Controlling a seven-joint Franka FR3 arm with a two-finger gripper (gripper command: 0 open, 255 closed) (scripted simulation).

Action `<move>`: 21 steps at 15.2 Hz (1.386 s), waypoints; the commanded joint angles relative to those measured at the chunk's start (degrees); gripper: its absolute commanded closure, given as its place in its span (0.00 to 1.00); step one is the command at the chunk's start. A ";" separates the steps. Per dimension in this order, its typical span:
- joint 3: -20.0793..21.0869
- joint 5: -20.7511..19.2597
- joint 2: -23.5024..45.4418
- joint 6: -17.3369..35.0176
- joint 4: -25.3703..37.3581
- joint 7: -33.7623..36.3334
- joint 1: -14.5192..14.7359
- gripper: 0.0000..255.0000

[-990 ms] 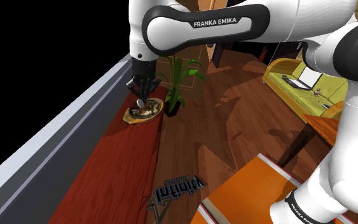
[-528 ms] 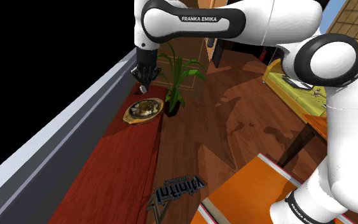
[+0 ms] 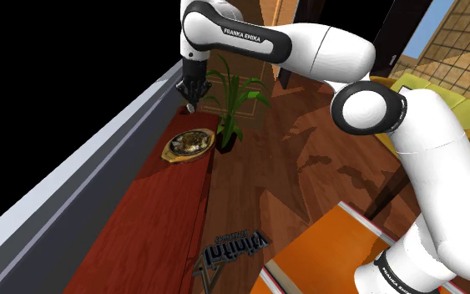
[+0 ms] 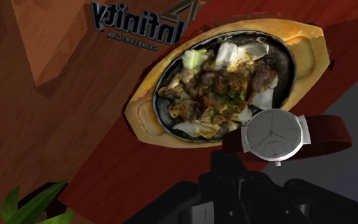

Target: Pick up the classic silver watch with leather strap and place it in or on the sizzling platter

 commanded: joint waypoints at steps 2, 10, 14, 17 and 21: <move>0.20 0.09 -1.09 3.19 -4.39 0.31 -1.07 1.00; 0.46 0.12 -2.92 10.71 -14.08 1.45 -2.92 1.00; 0.44 0.01 -2.99 13.19 -16.73 1.80 -3.35 1.00; 0.44 0.01 -2.98 13.18 -16.71 1.80 -3.35 1.00; 0.44 0.01 -2.97 13.17 -16.70 1.80 -3.35 1.00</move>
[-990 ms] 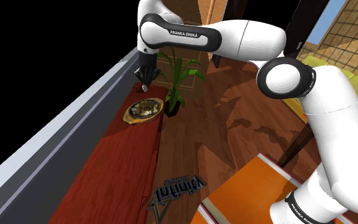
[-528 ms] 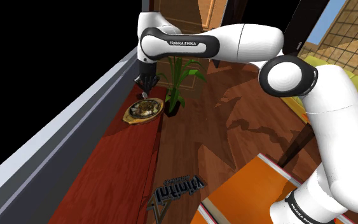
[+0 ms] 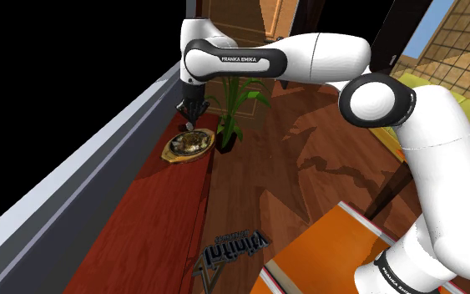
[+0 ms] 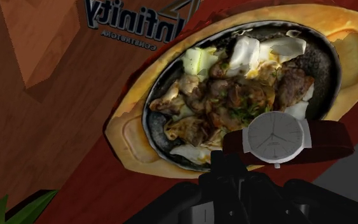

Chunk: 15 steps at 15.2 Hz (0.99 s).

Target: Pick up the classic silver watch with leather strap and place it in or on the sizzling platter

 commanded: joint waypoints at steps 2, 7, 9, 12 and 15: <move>0.00 0.00 0.00 0.00 0.00 0.00 0.00 0.00; 0.05 0.10 -0.11 -1.82 1.78 -0.21 0.31 0.00; 0.06 0.20 0.17 -5.86 6.25 -0.69 1.14 0.00; -0.03 0.22 0.53 -7.65 8.49 -0.93 1.61 0.00; -0.03 0.22 0.53 -7.65 8.48 -0.93 1.61 0.00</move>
